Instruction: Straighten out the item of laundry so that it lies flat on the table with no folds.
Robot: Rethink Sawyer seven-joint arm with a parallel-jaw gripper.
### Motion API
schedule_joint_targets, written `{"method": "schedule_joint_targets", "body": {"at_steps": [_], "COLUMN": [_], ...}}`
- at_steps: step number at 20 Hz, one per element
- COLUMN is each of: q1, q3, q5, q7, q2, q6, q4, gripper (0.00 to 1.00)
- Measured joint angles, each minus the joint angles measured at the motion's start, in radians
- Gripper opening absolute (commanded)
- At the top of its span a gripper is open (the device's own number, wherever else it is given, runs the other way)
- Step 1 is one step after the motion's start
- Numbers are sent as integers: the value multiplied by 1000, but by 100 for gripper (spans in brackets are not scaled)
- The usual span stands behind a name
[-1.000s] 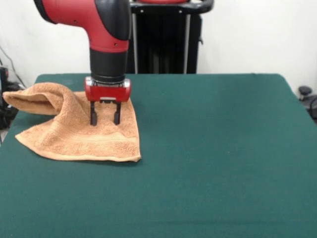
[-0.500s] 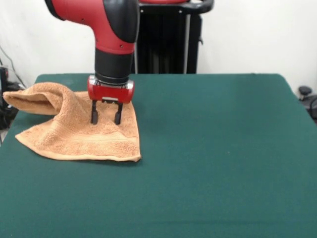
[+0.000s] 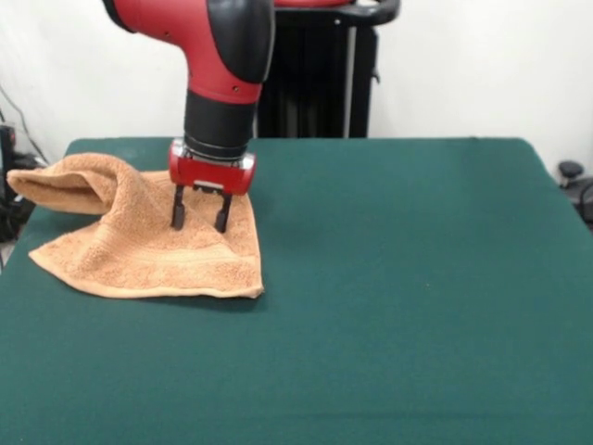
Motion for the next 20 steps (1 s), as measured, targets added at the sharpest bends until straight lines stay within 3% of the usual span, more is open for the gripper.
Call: {"method": "schedule_joint_targets", "body": {"at_steps": [20], "q1": [65], "q3": [-32], "q5": [227], "q7": [20], "q2": [21], "q6": [-188], "q4": [100], "gripper": [100]}}
